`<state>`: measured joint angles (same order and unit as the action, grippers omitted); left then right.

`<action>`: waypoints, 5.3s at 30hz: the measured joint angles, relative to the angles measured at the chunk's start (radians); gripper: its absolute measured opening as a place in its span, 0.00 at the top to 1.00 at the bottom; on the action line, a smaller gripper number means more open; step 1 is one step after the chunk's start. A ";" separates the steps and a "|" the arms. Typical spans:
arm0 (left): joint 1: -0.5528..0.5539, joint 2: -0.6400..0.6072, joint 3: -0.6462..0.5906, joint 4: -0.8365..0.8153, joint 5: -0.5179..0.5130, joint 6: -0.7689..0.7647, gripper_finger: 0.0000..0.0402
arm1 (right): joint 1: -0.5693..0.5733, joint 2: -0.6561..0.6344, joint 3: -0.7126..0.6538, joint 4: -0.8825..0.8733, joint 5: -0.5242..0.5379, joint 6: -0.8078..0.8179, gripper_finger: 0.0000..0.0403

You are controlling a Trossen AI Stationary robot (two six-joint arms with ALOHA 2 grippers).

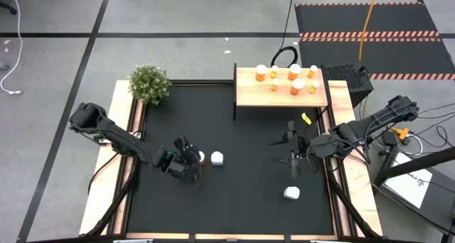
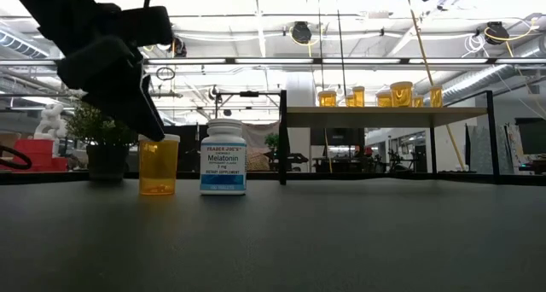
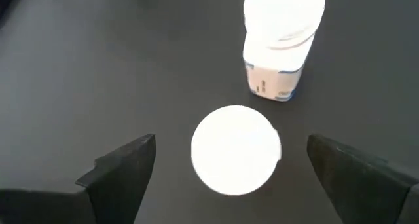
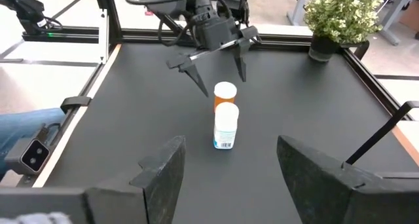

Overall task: Pick and place medicine bottles onto shelf by color
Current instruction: Put the large orange pill bottle on the shelf

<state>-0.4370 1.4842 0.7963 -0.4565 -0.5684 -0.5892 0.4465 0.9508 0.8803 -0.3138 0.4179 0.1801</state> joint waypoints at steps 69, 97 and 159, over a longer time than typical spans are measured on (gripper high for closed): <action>0.083 -0.240 -0.018 0.086 0.072 0.245 0.46 | 0.000 0.000 0.000 -0.005 -0.001 -0.035 0.41; 0.425 -0.085 0.569 0.012 0.221 0.913 0.46 | 0.000 -0.172 0.000 -0.151 0.137 -0.072 0.41; 0.844 0.704 1.345 -0.094 0.710 1.164 0.46 | -0.003 -0.267 0.000 -0.176 0.450 -0.342 0.75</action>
<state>0.4069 2.1885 2.1418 -0.5509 0.1416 0.5749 0.4438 0.6838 0.8806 -0.4900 0.8680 -0.1616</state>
